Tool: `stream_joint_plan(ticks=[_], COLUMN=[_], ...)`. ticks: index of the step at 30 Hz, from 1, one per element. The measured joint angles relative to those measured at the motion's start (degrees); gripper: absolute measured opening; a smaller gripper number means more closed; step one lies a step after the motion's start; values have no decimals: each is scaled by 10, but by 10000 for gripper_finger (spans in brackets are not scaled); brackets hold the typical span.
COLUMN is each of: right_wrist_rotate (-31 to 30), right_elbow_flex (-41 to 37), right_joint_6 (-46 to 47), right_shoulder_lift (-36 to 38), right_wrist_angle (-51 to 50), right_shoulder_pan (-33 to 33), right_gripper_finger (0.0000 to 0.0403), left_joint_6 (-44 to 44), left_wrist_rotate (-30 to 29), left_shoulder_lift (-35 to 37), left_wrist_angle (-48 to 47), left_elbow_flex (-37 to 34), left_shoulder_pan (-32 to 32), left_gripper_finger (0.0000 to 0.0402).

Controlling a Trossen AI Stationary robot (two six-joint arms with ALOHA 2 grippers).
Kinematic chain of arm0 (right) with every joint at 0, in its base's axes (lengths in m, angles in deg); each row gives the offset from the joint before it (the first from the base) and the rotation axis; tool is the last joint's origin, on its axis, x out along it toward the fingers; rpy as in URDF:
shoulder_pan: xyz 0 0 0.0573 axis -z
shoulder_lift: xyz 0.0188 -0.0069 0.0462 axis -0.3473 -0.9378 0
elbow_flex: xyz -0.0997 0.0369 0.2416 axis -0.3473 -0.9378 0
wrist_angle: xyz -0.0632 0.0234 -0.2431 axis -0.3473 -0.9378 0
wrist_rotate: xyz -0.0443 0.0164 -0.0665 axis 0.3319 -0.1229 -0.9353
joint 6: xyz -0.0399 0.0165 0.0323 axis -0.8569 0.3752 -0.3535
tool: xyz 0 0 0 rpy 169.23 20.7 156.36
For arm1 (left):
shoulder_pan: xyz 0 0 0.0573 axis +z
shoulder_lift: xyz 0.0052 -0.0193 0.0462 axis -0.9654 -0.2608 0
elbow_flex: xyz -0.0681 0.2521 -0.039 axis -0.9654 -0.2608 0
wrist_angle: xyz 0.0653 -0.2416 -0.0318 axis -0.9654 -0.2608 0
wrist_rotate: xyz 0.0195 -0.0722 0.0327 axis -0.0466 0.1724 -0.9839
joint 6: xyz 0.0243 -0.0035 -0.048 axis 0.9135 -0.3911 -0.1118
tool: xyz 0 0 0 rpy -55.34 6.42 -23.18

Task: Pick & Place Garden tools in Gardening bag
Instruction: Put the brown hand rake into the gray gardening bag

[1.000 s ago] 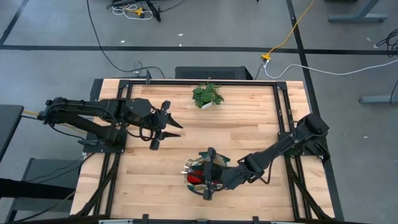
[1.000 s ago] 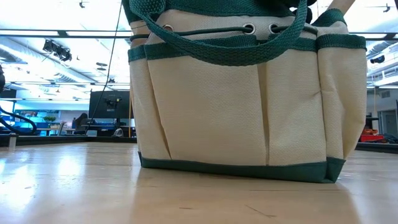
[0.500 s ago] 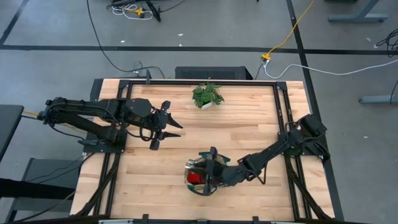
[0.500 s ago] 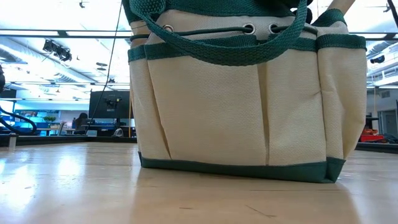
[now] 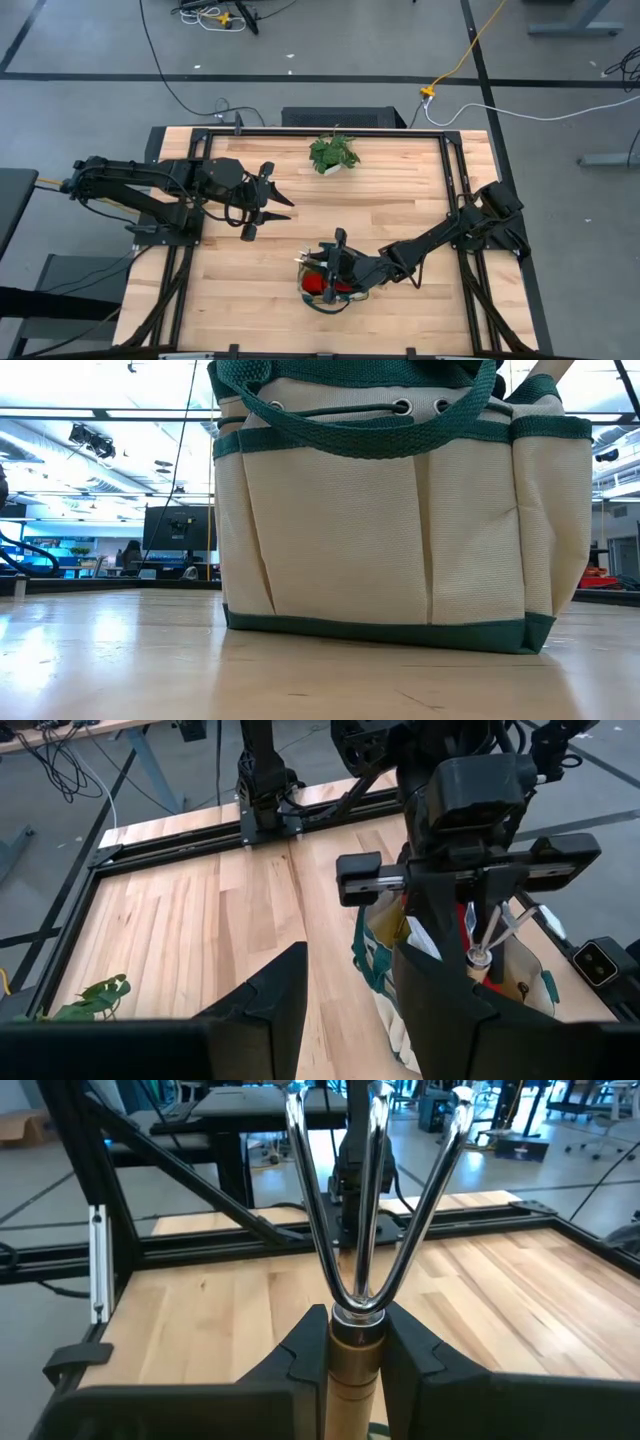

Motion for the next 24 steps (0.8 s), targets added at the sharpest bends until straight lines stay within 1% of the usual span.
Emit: stream_joint_plan(ticks=[6,9,11,15,17,20,24], right_wrist_rotate=[-1,10,15,14,17,28,29], right_elbow_flex=[0,0,0,0,0,0,0], right_joint_6=[-4,-3,0,5,3,3,-8], right_shoulder_lift=[-6,-14,-14,-14,-11,-11,-8], right_wrist_angle=[-7,-10,-13,-19,-18,-19,-20], right_shoulder_pan=[0,0,0,-1,-1,-1,-1], right_gripper_finger=[50,50,68,130,152,169,170], left_joint_6=[0,0,0,0,0,0,0], left_wrist_rotate=[0,0,0,0,0,0,0], left_shoulder_lift=[0,0,0,0,0,0,0], left_wrist_angle=[0,0,0,0,0,0,0], left_elbow_flex=[0,0,0,0,0,0,0], left_shoulder_pan=[0,0,0,0,0,0,0], left_gripper_finger=[153,154,153,153,154,153,154])
